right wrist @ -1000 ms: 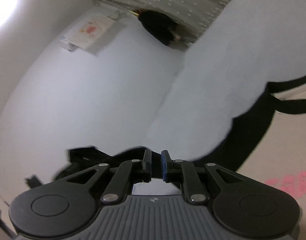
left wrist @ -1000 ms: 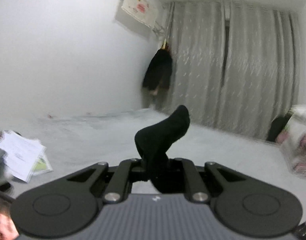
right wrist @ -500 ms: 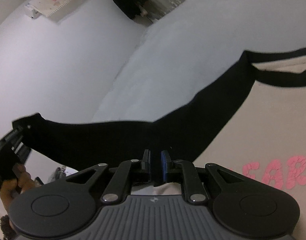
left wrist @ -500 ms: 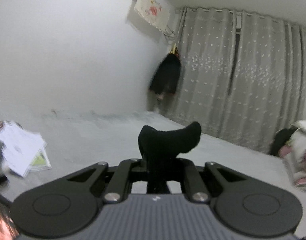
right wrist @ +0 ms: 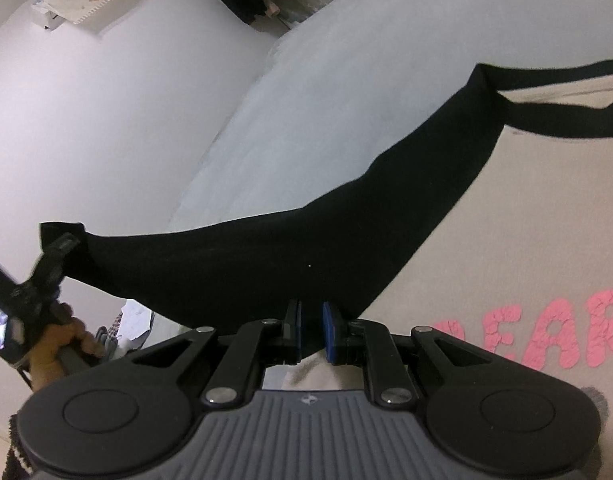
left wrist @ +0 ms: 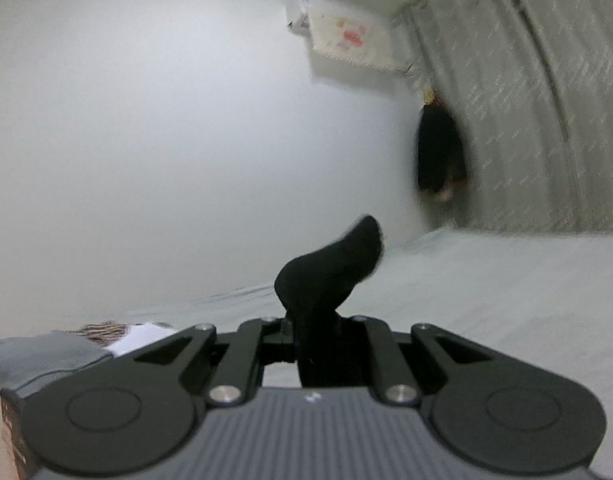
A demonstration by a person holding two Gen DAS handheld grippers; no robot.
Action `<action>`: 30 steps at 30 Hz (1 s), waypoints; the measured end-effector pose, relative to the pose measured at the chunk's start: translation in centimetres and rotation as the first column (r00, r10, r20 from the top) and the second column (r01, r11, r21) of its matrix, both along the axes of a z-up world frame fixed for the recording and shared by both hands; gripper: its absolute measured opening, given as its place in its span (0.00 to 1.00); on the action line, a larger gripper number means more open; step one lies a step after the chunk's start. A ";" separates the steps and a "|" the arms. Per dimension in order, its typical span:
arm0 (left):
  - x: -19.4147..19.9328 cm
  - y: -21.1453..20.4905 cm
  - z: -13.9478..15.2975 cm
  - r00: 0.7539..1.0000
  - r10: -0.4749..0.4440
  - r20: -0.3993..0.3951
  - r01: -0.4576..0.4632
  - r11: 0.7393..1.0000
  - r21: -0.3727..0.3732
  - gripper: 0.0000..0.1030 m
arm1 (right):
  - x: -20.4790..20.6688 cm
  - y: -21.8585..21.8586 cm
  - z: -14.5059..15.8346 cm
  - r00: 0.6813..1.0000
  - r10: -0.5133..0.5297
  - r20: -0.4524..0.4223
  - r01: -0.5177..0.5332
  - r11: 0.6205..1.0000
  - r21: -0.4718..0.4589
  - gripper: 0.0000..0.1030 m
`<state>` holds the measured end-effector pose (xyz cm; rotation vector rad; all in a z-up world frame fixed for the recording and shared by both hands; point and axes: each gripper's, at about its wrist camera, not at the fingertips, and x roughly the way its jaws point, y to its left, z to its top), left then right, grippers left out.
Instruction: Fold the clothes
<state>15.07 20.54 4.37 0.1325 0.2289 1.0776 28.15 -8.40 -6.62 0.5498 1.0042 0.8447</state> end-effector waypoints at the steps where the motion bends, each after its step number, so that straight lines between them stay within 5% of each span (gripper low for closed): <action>1: 0.6 0.3 -0.7 0.999 0.031 -0.034 -0.031 0.999 -0.006 0.22 | 0.0 0.0 0.0 1.000 0.000 -0.001 0.000 1.000 -0.001 0.14; 4: 1.2 0.8 -2.4 0.992 0.094 -0.086 -0.099 0.994 -0.054 0.46 | -0.1 -0.1 0.1 1.000 -0.001 -0.002 0.001 1.000 -0.002 0.14; 8: 0.4 -0.3 -3.3 0.995 0.057 -0.084 -0.066 0.992 -0.109 0.59 | -0.2 -0.1 0.1 1.000 -0.001 -0.004 0.001 1.000 -0.004 0.15; 15: 1.5 -1.2 -3.7 0.989 -0.078 -0.122 0.052 0.977 -0.207 0.69 | -0.3 -0.5 0.5 1.000 -0.009 -0.001 0.009 1.000 -0.008 0.15; 19: 2.2 -2.6 -4.8 0.966 -0.209 -0.155 0.162 0.949 -0.270 0.71 | -0.2 -1.9 1.0 0.998 -0.061 0.014 0.061 0.998 0.005 0.22; 25: 4.2 -6.3 -4.9 0.913 -0.382 -0.141 0.307 0.874 -0.375 0.78 | -0.4 -4.6 2.3 0.983 -0.178 0.039 0.178 0.984 0.016 0.28; 30: 4.3 -10.5 -5.1 0.834 -0.544 -0.090 0.448 0.764 -0.465 0.85 | -1.1 -5.6 3.6 0.957 -0.272 0.100 0.281 0.956 -0.083 0.38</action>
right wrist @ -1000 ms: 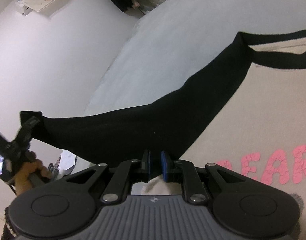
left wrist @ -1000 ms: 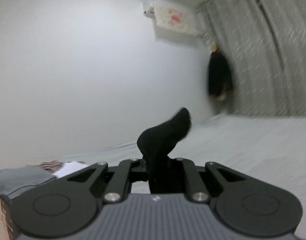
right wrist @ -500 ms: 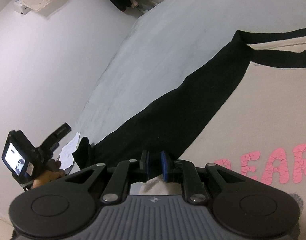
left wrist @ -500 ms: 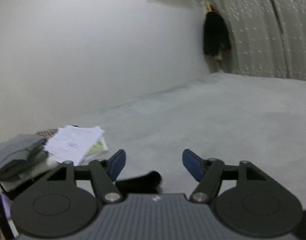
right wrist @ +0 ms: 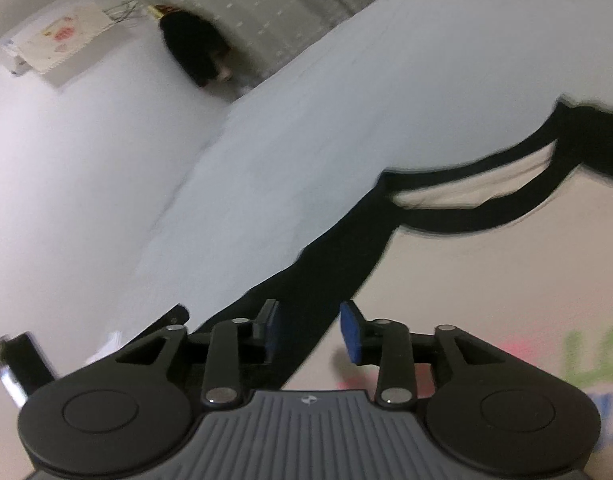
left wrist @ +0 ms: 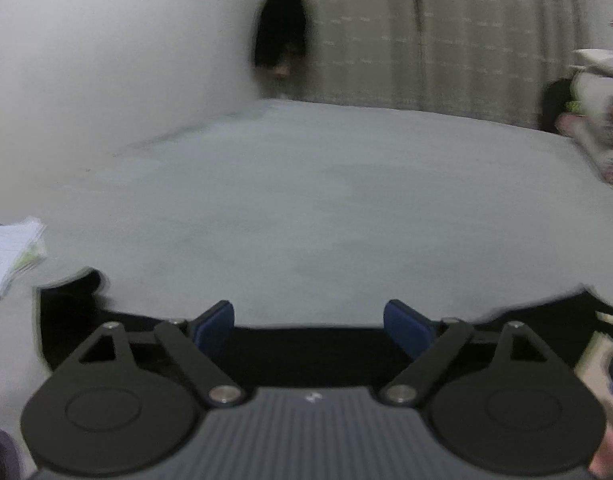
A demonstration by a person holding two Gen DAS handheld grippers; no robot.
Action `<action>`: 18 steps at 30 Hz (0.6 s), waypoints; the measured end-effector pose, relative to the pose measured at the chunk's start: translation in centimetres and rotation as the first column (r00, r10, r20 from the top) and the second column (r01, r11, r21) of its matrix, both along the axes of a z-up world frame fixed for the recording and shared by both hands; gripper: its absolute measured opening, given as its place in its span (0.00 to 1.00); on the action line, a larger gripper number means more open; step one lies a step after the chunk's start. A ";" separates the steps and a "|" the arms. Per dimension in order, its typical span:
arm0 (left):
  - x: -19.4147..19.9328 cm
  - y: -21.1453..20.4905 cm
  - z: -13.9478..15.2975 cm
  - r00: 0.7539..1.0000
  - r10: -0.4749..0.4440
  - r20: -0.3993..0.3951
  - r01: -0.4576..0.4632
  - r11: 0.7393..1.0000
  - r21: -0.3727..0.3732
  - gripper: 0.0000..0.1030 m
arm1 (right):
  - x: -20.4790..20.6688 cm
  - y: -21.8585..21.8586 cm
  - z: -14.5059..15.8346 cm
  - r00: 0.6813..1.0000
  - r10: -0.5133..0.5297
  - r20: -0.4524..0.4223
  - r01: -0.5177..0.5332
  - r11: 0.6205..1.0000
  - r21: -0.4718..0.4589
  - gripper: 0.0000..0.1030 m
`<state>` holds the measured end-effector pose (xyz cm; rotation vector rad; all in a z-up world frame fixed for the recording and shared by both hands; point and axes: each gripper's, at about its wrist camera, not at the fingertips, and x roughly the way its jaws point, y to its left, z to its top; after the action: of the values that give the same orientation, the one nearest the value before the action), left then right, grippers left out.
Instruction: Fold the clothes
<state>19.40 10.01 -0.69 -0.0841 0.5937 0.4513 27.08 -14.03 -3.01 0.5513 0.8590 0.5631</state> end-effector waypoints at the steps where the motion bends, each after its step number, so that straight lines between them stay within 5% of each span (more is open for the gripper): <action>1: 0.1 -0.7 -0.1 0.999 -0.036 -0.007 0.035 0.999 -0.021 0.85 | -0.2 -0.5 0.2 1.000 -0.018 -0.003 0.018 1.000 -0.009 0.40; 6: -0.1 -3.4 -1.6 0.977 -0.214 -0.003 0.214 0.976 -0.037 0.86 | -1.1 -4.2 1.4 0.995 -0.089 -0.039 0.087 0.995 -0.052 0.42; 11: 0.1 -5.2 -1.8 0.961 -0.272 -0.042 0.271 0.962 -0.042 0.86 | -3.3 -12.9 3.8 0.979 -0.206 -0.002 0.203 0.967 -0.153 0.42; 14: 1.0 -6.5 -0.4 0.937 -0.346 -0.039 0.346 0.938 -0.025 0.86 | -6.3 -20.2 4.9 0.941 -0.335 0.045 0.335 0.911 -0.239 0.43; 18: 3.0 -10.8 1.1 0.864 -0.499 -0.068 0.500 0.866 -0.004 0.86 | -11.5 -29.1 5.3 0.859 -0.504 0.092 0.505 0.804 -0.312 0.43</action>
<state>22.38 -0.78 0.41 0.1005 0.6521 -0.0505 15.59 -43.11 2.24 0.4468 0.7388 -0.0733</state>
